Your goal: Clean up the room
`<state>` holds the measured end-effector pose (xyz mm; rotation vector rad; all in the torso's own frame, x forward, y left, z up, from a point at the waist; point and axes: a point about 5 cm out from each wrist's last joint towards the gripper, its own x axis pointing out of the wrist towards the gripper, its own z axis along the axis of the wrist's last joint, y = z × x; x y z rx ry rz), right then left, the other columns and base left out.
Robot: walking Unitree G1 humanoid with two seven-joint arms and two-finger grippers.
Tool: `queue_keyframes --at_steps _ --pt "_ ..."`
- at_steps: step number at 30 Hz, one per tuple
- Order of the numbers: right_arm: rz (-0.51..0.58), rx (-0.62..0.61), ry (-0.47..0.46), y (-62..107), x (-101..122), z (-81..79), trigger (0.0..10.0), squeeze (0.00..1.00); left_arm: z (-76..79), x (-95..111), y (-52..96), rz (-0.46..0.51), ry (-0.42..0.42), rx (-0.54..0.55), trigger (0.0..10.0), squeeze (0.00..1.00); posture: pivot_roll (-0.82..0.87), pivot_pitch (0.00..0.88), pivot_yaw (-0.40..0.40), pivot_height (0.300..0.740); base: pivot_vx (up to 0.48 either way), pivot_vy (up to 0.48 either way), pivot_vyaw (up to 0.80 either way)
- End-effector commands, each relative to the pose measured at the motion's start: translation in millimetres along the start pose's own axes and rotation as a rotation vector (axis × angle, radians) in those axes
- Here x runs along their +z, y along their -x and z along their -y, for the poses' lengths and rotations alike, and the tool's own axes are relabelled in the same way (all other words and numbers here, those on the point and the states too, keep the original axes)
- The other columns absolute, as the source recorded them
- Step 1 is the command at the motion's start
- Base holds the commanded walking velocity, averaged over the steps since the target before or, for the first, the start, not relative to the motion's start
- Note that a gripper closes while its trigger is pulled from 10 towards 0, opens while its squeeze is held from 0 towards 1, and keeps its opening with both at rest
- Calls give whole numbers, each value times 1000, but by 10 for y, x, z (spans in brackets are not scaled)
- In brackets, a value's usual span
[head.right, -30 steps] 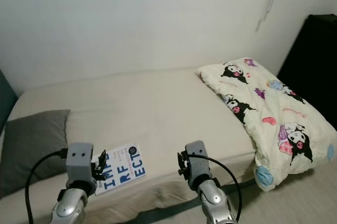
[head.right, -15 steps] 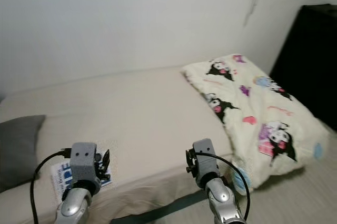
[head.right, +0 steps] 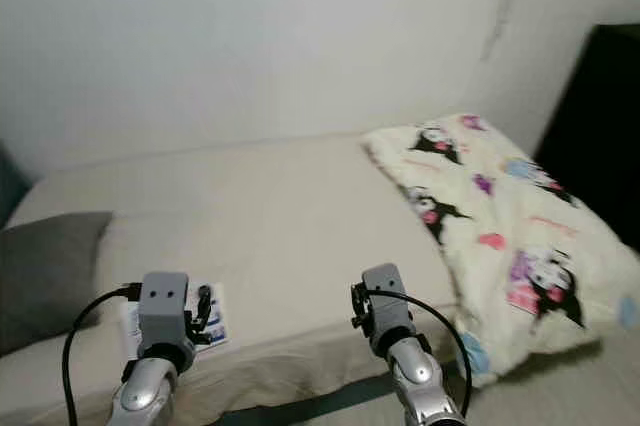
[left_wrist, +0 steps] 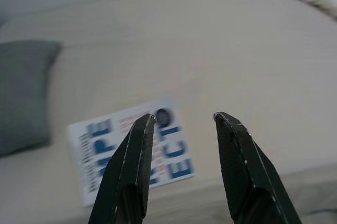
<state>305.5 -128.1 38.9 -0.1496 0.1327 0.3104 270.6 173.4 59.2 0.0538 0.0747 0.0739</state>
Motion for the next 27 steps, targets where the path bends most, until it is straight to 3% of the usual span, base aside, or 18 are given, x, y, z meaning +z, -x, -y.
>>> queue_keyframes --at_steps 1,27 --pt "-19 0 3 11 -34 3 10000 0 -13 -48 14 -27 -14 5 10000 0 11 85 -69 740 0 0 800" --pt "-13 -5 5 -13 -4 22 10000 0 -53 -42 10 -26 -49 27 10000 0 6 66 -69 740 0 0 800"
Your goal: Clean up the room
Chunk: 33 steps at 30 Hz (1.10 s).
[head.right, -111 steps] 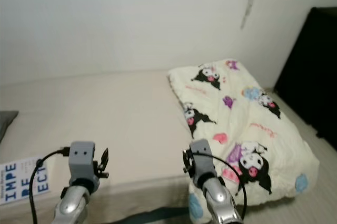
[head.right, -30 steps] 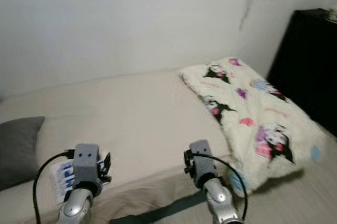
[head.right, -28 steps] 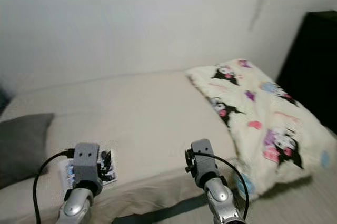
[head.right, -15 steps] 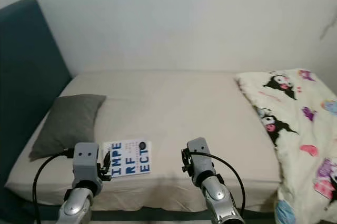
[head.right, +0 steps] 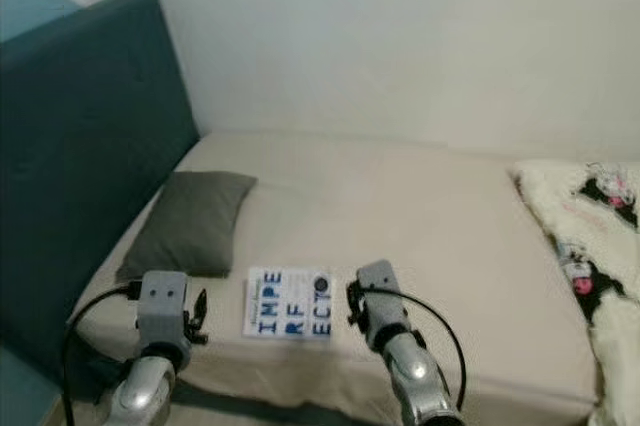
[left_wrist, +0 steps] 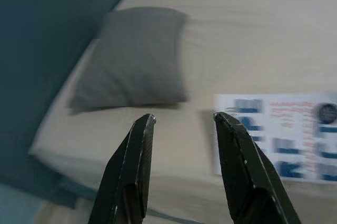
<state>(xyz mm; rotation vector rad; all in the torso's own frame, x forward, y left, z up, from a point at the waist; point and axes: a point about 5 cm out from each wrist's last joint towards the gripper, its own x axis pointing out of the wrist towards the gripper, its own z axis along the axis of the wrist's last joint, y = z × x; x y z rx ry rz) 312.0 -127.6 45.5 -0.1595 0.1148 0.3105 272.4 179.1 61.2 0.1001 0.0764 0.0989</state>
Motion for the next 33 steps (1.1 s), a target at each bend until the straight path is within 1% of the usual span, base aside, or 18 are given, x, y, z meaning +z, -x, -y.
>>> queue_keyframes --at_steps 1,19,23,33 --pt "-28 -3 -7 40 -76 -2 10000 0 6 -61 30 -26 -7 0 10000 0 6 66 -69 740 0 0 800" --pt "-29 -1 -8 30 -71 -6 10000 0 14 -60 35 -34 -19 -20 10000 0 9 71 -67 740 0 0 800" --pt "-31 -6 -8 34 -74 7 10000 0 15 -60 29 -35 -9 -24 10000 0 8 74 -66 740 0 0 800" --pt "-36 -14 -9 39 -83 35 10000 0 32 -68 32 -50 -24 -28 10000 0 9 82 -68 740 0 0 800"
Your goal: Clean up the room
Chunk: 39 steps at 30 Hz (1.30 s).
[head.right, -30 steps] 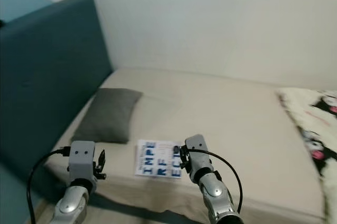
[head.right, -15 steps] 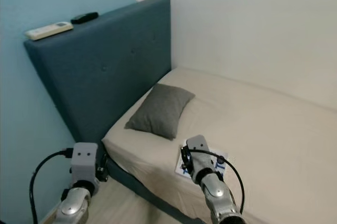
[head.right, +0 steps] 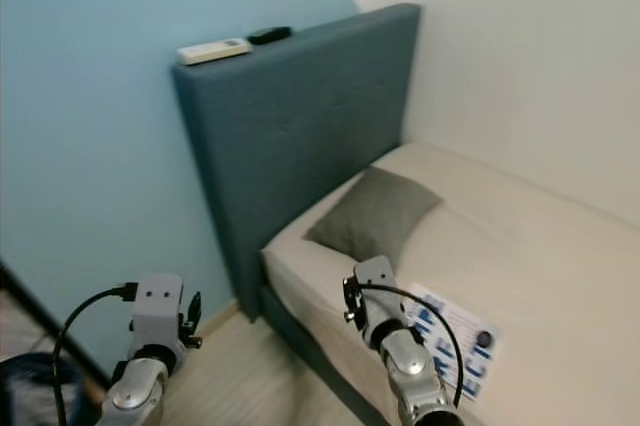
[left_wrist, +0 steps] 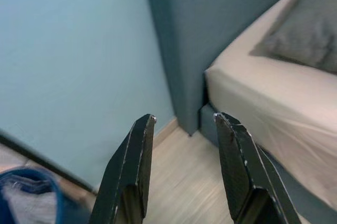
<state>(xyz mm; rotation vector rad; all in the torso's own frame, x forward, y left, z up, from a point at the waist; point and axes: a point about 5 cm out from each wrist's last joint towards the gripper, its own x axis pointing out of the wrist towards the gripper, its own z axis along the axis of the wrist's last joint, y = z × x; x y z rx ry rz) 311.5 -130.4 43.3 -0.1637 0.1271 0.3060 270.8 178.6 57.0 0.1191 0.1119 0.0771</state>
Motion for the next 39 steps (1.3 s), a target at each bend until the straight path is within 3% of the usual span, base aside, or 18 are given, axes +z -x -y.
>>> queue_keyframes --at_steps 1,16,31,36,39 --pt "-20 -11 -13 29 -53 14 10000 0 26 -24 18 -16 -2 -5 10000 0 10 82 -69 740 0 0 800" --pt "-41 -12 -54 41 -93 1 10000 0 38 -22 -2 -28 -7 -6 10000 0 5 91 -68 740 0 0 107" --pt "-39 -16 -65 47 -94 15 10000 0 38 -17 -14 -32 -2 -1 10000 0 3 94 -67 740 0 -435 0" --pt "-39 -17 -66 50 -94 24 10000 0 40 -52 -20 -83 87 -4 10000 0 2 95 -69 740 0 -89 0" --pt "-39 -17 -67 50 -94 23 10000 0 35 -57 -22 -86 83 -8 10000 0 2 94 -69 740 0 480 0"
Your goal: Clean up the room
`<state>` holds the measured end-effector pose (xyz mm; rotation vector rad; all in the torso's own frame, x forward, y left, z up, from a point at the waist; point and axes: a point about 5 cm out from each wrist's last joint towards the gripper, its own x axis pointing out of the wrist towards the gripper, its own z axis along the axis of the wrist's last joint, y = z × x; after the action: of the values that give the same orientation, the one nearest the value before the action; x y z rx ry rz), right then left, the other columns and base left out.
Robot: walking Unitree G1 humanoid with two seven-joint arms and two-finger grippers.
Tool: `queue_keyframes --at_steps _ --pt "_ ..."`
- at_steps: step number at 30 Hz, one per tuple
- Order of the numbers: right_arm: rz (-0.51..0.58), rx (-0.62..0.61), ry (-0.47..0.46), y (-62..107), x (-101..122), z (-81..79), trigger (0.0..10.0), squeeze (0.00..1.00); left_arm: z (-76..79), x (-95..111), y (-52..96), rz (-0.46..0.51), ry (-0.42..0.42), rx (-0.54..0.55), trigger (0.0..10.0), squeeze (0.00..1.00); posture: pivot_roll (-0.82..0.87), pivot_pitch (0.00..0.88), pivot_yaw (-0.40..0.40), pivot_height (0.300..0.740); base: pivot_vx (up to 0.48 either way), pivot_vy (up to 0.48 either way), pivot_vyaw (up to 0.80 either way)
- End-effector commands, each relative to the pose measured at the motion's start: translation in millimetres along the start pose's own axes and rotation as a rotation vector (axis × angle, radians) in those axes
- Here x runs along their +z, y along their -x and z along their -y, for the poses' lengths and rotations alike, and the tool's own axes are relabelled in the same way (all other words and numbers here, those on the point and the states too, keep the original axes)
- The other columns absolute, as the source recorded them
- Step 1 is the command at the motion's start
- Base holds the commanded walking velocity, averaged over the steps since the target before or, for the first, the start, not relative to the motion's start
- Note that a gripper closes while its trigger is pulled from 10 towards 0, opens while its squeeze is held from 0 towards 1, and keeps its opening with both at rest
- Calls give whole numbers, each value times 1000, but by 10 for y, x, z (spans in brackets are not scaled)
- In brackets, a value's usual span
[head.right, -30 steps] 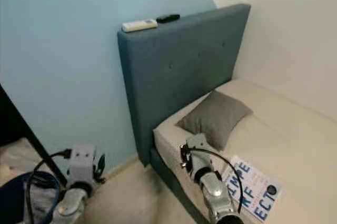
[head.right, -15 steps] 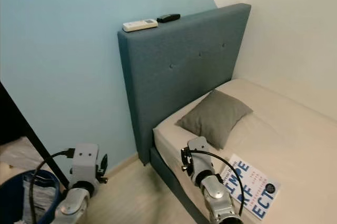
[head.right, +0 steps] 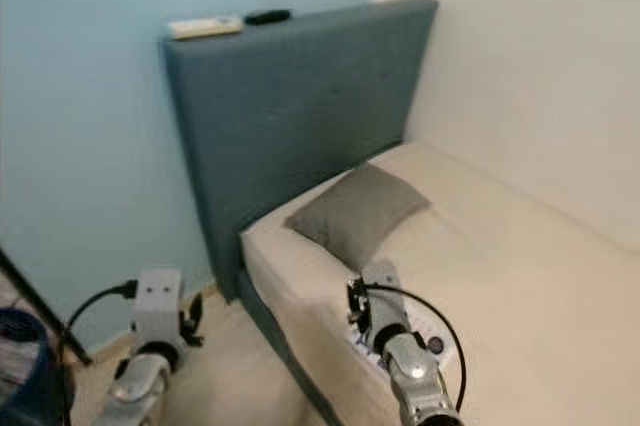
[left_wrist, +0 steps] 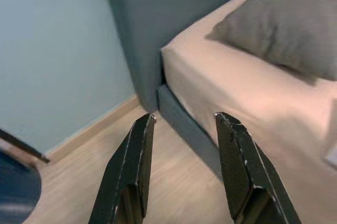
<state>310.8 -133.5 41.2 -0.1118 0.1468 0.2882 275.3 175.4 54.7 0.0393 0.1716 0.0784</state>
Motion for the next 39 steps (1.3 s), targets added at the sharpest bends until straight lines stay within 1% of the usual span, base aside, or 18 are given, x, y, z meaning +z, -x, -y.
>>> queue_keyframes --at_steps 1,4,7,13,14,23,34,36,39 --pt "-27 -4 -12 36 -68 3 10000 0 -6 -44 20 -23 6 0 10000 0 2 94 -69 740 0 480 0" --pt "-27 -3 -13 37 -69 -1 10000 0 -9 -56 22 -26 4 2 10000 0 4 92 -69 740 0 480 0" --pt "-27 1 -15 35 -72 -18 10000 0 -18 -52 24 -15 -32 4 10000 0 5 91 -69 740 0 0 0" --pt "-29 2 -16 36 -75 -21 10000 0 -24 -40 24 -4 -38 8 10000 0 5 89 -68 740 0 0 0" --pt "-30 -2 -16 40 -79 -14 10000 0 -18 -34 25 -1 -52 4 10000 0 4 89 -67 740 0 0 0" --pt "-30 -33 -27 47 -76 46 10000 0 26 -23 18 5 -72 -16 10000 0 1 80 -65 740 0 0 0" --pt "-47 -87 -67 39 -76 117 10000 0 59 -25 5 1 -67 -32 10000 0 -3 78 -64 740 0 0 0" --pt "-42 -106 -85 41 -71 146 10000 0 61 -24 6 0 -60 -33 10000 0 -3 83 -67 730 0 0 0" --pt "-37 -114 -90 42 -64 164 10000 0 62 -17 8 6 -58 -34 10000 0 -2 83 -67 720 0 0 0"
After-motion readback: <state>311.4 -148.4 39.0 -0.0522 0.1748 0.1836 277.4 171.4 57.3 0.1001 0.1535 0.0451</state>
